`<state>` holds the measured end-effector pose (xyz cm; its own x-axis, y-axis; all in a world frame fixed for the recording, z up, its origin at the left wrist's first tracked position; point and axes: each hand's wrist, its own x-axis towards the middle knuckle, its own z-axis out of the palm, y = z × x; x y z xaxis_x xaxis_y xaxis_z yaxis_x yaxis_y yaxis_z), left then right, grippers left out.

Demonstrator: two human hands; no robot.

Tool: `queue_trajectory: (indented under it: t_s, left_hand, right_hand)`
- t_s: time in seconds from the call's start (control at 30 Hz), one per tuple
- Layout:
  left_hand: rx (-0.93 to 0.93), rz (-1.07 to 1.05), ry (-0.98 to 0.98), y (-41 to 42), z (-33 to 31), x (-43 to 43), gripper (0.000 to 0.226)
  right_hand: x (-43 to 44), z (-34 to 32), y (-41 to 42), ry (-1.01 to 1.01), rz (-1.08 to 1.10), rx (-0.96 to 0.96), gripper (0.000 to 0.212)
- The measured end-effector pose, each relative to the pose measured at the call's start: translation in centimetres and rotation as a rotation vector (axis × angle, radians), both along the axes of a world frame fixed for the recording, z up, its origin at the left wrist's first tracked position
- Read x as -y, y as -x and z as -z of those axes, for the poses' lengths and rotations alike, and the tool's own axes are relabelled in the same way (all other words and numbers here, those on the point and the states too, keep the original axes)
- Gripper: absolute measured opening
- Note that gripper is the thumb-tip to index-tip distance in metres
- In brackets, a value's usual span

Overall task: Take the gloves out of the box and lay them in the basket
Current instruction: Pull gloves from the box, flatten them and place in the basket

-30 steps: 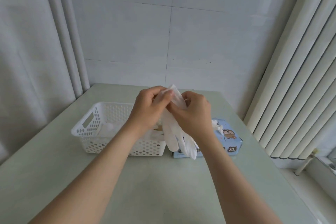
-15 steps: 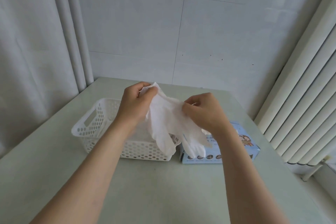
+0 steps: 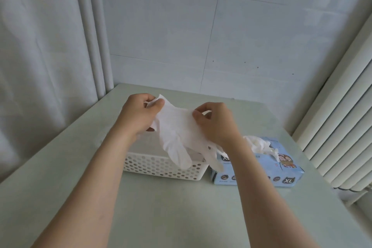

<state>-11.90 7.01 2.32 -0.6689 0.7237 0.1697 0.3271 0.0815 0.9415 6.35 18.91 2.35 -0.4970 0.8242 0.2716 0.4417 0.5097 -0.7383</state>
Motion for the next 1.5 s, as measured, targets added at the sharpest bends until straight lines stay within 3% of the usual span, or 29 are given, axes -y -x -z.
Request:
queue_trajectory:
  t_s: [0.23,0.33,0.43,0.6,0.77,0.93,1.03,1.17,1.27,1.33,1.5]
  left_hand:
    - [-0.421,-0.146,0.475,3.4,2.7,1.2,0.028]
    - [-0.546,-0.154,0.629,3.4,3.6,1.1,0.028]
    - [-0.546,-0.169,0.695,3.3,3.9,0.8,0.031]
    - [-0.550,-0.217,0.743,2.9,3.7,0.5,0.028]
    - [-0.532,-0.220,0.701,2.6,3.4,0.7,0.027]
    - [-0.792,0.030,0.559,2.5,2.9,0.4,0.030]
    - [-0.620,0.194,0.679,2.1,3.3,0.1,0.021]
    - [-0.596,0.265,0.873,2.4,4.0,-0.1,0.049]
    - [-0.607,0.276,0.926,2.4,4.1,-0.2,0.067]
    - [-0.622,0.276,0.955,2.2,4.1,-0.2,0.071]
    - [-0.639,0.282,0.990,1.5,3.2,0.0,0.069]
  right_hand:
    - [0.3,1.6,5.9,-0.181,-0.112,0.452,0.014]
    - [0.3,2.0,6.4,-0.226,-0.135,0.636,0.024]
    - [0.1,2.2,6.5,-0.266,-0.164,0.671,0.032]
    - [0.1,1.5,6.5,-0.341,-0.164,0.728,0.024]
    - [0.5,0.6,6.0,-0.287,-0.239,0.903,0.035]
    - [1.2,1.5,6.3,-0.439,-0.179,0.895,0.024]
    - [1.4,1.2,5.8,-0.428,-0.214,0.891,0.017]
    - [1.8,0.7,4.3,-0.278,-0.267,1.071,0.030]
    - [2.4,1.2,3.9,-0.253,-0.298,1.097,0.021]
    - [2.7,1.1,3.7,-0.231,-0.299,1.058,0.021]
    - [2.9,0.7,2.8,-0.171,-0.308,0.997,0.047]
